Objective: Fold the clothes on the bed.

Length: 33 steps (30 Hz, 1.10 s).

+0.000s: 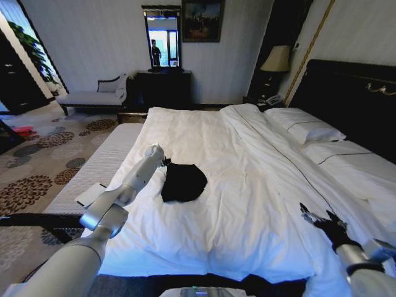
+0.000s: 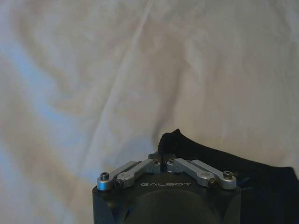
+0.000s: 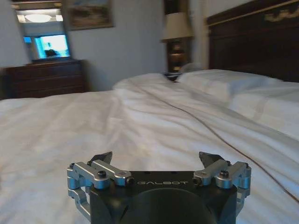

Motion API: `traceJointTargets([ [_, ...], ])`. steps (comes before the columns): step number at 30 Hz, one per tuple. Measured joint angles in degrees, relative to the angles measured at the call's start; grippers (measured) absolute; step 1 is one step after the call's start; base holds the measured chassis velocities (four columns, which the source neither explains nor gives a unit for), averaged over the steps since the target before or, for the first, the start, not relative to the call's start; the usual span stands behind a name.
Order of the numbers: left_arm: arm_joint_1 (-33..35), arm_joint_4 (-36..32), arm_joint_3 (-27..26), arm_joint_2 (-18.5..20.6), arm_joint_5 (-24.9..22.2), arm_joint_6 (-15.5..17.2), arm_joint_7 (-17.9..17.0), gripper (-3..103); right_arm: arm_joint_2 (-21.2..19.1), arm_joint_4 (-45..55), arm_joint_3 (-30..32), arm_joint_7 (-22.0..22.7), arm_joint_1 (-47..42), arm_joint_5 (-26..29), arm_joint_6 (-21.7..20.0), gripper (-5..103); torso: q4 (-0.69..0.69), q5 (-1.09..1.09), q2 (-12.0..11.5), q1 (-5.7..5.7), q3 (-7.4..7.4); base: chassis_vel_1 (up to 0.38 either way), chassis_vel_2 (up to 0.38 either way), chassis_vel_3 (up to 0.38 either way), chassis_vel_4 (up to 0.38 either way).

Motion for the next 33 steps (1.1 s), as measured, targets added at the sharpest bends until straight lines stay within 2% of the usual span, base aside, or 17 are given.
traceJointTargets([
  [1,0.0,0.0,0.0,0.0,0.0,0.0,0.0,0,0.0,0.0,0.0,0.0,0.0,0.0,0.0,100,0.0,0.0,0.0,0.0,0.0,0.0,0.0,0.0,0.0],
  [4,0.36,-1.14,0.16,0.67,-0.11,0.0,-0.02,0,-9.78,-0.55,-3.0,1.66,4.32,8.63,-3.1,100,0.0,0.02,0.0,0.0,0.0,0.0,0.0,0.0,0.0],
  [5,0.36,-1.14,0.16,0.67,-0.11,0.0,-0.02,0,-9.78,-0.55,-3.0,1.66,4.32,8.63,-3.1,100,0.0,0.02,0.0,0.0,0.0,0.0,0.0,0.0,0.0],
  [6,0.46,-1.53,0.14,0.72,-0.14,-0.01,-0.07,0,-12.18,-1.04,-4.11,1.87,5.81,11.08,-3.99,100,0.0,0.02,0.0,0.0,0.0,0.0,0.0,0.0,0.0],
  [9,1.27,-3.83,0.19,1.12,-0.28,-0.02,-0.75,0,-22.73,-4.76,-10.77,2.05,13.93,21.42,-7.16,100,0.02,0.01,0.0,0.0,0.0,0.0,0.0,0.0,0.0],
  [11,1.42,-4.26,0.19,1.12,-0.37,-0.01,-0.86,0,-24.85,-6.01,-12.28,2.03,16.06,23.15,-7.65,100,0.04,0.03,-0.01,0.0,0.01,0.0,0.0,0.0,0.0],
  [13,2.09,-5.78,0.31,1.16,-0.66,-0.02,-1.76,0,-31.02,-11.41,-21.82,1.64,25.47,27.79,-9.08,100,0.0,-0.01,0.0,0.0,0.01,0.0,0.0,0.0,0.0],
  [15,2.43,-6.51,0.61,1.24,-0.83,-0.02,-2.26,0,-32.67,-15.69,-31.09,1.1,34.72,28.89,-9.87,100,-0.01,0.03,-0.01,0.01,0.02,0.0,0.0,0.0,0.0],
  [17,2.46,-6.58,0.61,1.23,-0.9,-0.02,-2.37,0,-32.77,-16.7,-33.27,1.0,36.99,29.05,-10.03,100,-0.02,0.02,-0.01,0.01,0.01,0.0,0.0,0.0,0.0],
  [19,2.84,-7.5,0.39,1.01,-1.24,-0.02,-3.02,0,-31.46,-23.75,-48.68,0.18,51.74,29.85,-10.77,100,-0.02,0.05,-0.01,0.01,0.01,0.0,0.0,0.0,0.0],
  [20,2.84,-7.5,0.39,1.01,-1.24,-0.02,-3.02,0,-31.46,-23.75,-48.68,0.18,51.74,29.85,-10.77,100,-0.02,0.05,-0.01,0.01,0.01,0.0,0.0,0.0,0.0],
  [22,3.14,-8.16,0.35,1.06,-1.51,-0.02,-3.36,0,-30.11,-27.24,-55.5,-0.6,58.89,29.87,-10.81,100,-0.01,0.03,-0.01,0.01,0.01,0.0,0.0,0.0,0.0],
  [25,3.72,-9.23,0.75,1.26,-1.88,-0.03,-3.76,0,-24.39,-35.54,-70.83,-3.19,73.57,29.28,-10.88,100,0.03,0.01,-0.01,0.02,0.01,0.0,0.0,0.0,0.0],
  [26,3.72,-9.23,0.75,1.26,-1.88,-0.03,-3.76,0,-24.39,-35.54,-70.83,-3.19,73.57,29.28,-10.88,100,0.03,0.01,-0.01,0.02,0.01,0.0,0.0,0.0,0.0],
  [28,3.8,-9.13,1.22,0.87,-2.06,-0.03,-3.87,0,-20.38,-39.3,-77.63,-4.38,78.94,28.22,-10.94,100,0.05,0.01,-0.01,0.02,0.02,0.0,0.0,0.0,0.0],
  [30,3.76,-8.98,1.49,0.71,-2.14,-0.03,-3.85,0,-19.59,-39.9,-78.73,-4.57,79.9,28.01,-10.98,100,0.05,0.01,-0.01,0.02,0.02,0.0,0.0,0.0,0.0],
  [33,3.4,-8.96,3.07,0.4,-2.85,-0.03,-3.45,0,-14.95,-43.78,-83.98,-5.9,84.97,26.18,-11.12,100,-0.06,0.01,-0.01,0.02,0.01,0.0,0.0,0.0,0.0],
])
